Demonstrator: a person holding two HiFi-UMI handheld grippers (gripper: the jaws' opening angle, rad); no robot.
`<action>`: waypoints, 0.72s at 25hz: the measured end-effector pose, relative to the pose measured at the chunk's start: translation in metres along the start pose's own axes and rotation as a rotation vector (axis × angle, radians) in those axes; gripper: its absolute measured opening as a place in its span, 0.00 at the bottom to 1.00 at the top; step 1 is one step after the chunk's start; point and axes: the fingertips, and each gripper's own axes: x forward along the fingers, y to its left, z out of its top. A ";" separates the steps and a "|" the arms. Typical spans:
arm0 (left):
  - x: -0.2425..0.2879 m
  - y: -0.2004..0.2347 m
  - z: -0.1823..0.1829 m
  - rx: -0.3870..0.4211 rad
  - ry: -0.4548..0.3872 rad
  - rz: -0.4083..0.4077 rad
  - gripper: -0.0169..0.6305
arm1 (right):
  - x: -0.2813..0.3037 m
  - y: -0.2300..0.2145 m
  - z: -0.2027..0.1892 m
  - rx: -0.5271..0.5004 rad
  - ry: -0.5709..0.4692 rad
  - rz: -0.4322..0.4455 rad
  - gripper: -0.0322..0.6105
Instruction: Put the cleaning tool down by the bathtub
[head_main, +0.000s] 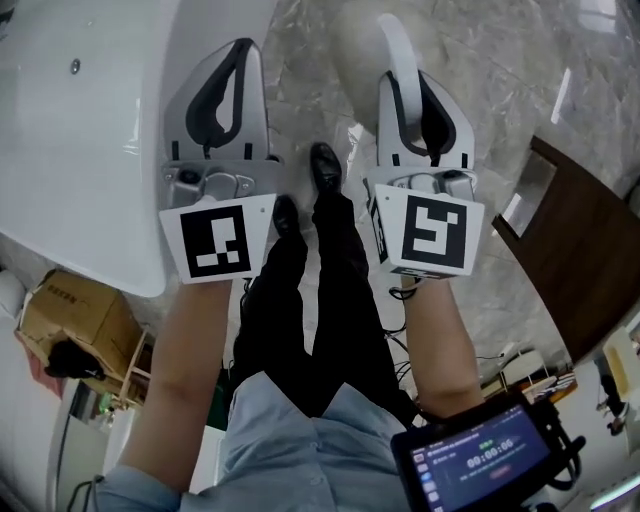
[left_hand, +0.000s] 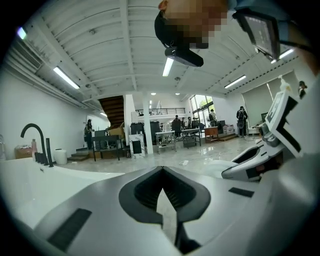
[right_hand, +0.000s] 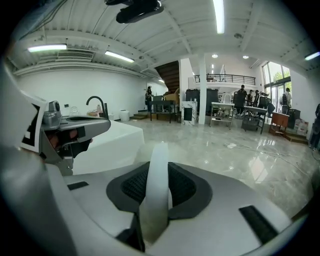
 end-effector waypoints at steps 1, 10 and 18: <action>0.005 -0.001 -0.018 -0.001 0.011 0.002 0.05 | 0.011 -0.001 -0.013 0.003 0.008 0.003 0.21; 0.028 -0.004 -0.142 0.007 0.062 0.017 0.05 | 0.078 0.005 -0.106 0.012 0.043 0.030 0.21; 0.030 0.003 -0.218 -0.014 0.078 0.045 0.05 | 0.113 0.029 -0.171 0.030 0.064 0.052 0.21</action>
